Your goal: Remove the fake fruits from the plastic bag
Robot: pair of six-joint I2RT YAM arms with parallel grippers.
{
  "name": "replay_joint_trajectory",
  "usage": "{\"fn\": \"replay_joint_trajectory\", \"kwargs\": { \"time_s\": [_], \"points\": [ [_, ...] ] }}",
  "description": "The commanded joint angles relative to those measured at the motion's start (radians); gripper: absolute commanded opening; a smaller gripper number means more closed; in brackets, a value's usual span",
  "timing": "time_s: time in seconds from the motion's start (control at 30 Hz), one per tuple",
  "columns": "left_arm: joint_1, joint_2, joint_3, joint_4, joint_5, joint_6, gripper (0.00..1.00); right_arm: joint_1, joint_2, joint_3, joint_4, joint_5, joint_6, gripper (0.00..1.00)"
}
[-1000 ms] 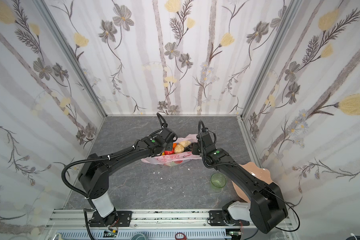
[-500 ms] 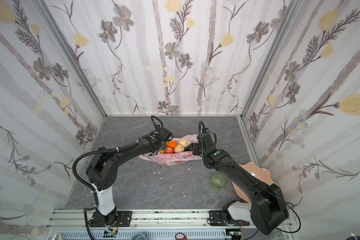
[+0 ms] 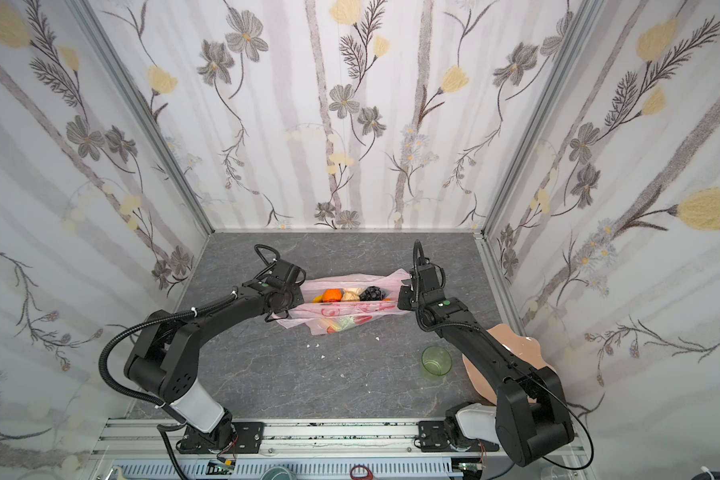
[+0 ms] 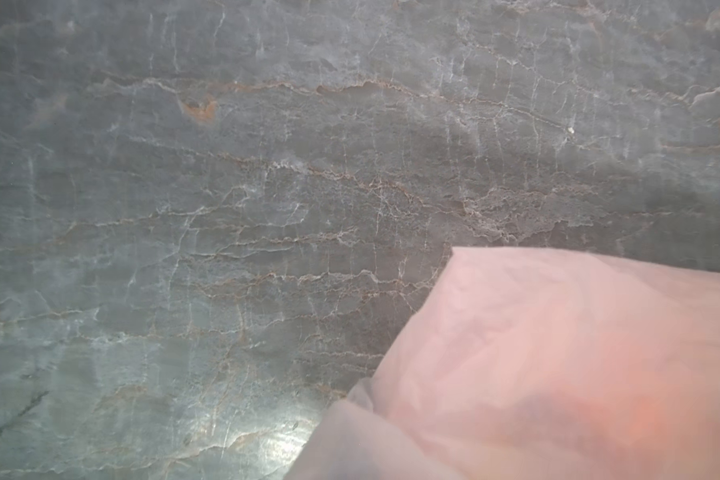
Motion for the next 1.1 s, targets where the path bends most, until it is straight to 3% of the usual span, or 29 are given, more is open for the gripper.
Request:
{"fn": "replay_joint_trajectory", "kwargs": {
  "time_s": [0.0, 0.13, 0.33, 0.57, 0.73, 0.97, 1.03, 1.07],
  "points": [
    [0.002, -0.043, -0.035, 0.090, 0.082, -0.031, 0.00, -0.003, 0.028, 0.004, 0.076, -0.065, 0.004, 0.00],
    [-0.049, -0.070, -0.032, 0.110, 0.112, -0.008, 0.00, 0.037, 0.070, 0.026, 0.067, -0.041, 0.011, 0.01],
    [-0.134, -0.073, -0.008, 0.121, 0.120, 0.017, 0.00, 0.145, 0.063, 0.066, -0.020, 0.126, -0.065, 0.55],
    [-0.184, -0.101, -0.003, 0.191, 0.144, 0.044, 0.00, 0.218, 0.018, 0.112, -0.092, 0.303, -0.133, 0.84],
    [-0.196, -0.142, -0.023, 0.247, 0.163, 0.062, 0.00, 0.215, 0.106, 0.176, -0.073, 0.335, -0.160, 0.91],
    [-0.185, -0.203, -0.070, 0.280, 0.188, 0.063, 0.00, 0.197, 0.330, 0.286, -0.080, 0.292, -0.197, 0.92],
    [-0.167, -0.232, -0.097, 0.305, 0.216, 0.060, 0.00, 0.171, 0.395, 0.307, -0.093, 0.275, -0.190, 0.84],
    [-0.155, -0.245, -0.112, 0.317, 0.229, 0.057, 0.00, 0.153, 0.418, 0.313, -0.099, 0.241, -0.187, 0.75]
  ]
}}
